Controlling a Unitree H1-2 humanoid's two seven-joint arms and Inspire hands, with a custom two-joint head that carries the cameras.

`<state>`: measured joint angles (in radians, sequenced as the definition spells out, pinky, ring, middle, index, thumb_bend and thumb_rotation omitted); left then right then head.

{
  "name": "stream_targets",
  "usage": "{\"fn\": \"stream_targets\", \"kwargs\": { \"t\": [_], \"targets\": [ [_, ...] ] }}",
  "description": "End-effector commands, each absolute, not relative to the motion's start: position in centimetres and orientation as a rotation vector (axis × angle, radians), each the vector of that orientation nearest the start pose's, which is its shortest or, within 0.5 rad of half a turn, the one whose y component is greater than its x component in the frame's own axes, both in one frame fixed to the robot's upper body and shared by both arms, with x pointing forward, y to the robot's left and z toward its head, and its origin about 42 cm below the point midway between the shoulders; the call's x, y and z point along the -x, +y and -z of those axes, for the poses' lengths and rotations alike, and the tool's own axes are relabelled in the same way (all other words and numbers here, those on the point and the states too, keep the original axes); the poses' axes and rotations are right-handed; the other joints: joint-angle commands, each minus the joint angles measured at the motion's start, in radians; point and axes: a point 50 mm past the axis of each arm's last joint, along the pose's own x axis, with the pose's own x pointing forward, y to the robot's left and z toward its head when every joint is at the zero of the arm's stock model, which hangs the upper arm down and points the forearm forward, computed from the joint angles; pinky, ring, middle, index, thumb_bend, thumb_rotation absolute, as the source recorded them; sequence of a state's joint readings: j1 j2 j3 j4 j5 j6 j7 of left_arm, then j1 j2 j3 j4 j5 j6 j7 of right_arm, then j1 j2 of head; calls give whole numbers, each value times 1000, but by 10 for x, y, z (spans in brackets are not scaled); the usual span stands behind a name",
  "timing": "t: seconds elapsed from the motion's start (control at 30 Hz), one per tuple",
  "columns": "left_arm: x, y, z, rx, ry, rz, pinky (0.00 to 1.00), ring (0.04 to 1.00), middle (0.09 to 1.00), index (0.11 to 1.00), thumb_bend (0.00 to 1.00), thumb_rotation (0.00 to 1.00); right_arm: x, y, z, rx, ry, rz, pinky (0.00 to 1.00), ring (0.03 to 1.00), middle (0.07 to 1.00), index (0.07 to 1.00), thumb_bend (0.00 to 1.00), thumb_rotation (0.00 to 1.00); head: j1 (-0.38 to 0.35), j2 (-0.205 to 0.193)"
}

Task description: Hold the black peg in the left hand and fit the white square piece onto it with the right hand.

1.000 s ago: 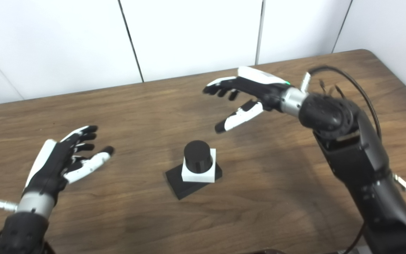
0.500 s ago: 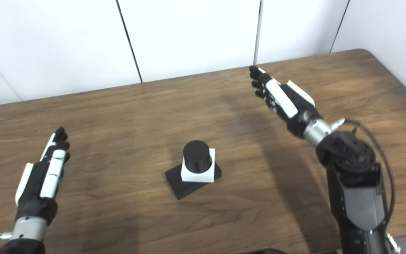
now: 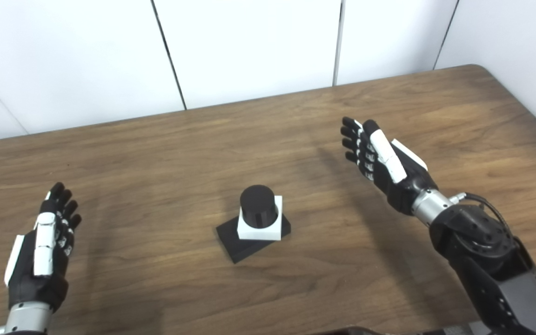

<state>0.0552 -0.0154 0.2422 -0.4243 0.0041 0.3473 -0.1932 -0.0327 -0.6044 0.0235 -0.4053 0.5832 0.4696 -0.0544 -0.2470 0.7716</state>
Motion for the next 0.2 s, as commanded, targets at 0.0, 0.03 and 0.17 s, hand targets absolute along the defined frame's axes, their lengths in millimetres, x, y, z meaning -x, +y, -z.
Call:
{"fn": "stream_targets", "kwargs": {
  "t": [0.0,0.03,0.17],
  "targets": [
    [-252,263,-182,-10,-81,-54,1000,1000,1000,1000,623,885,-277,-330,-237,70,72,-200,1000,1000,1000,1000,623,1000,12,9],
    [-252,263,-182,-9,-79,-53,1000,1000,1000,1000,617,886,-275,-328,-237,67,81,-202,1000,1000,1000,1000,627,1000,21,14],
    [-252,260,-182,16,-69,-65,1000,1000,1000,1000,609,881,-272,-326,-238,64,88,-193,1000,1000,1000,1000,600,1000,75,28]
  ]
}}
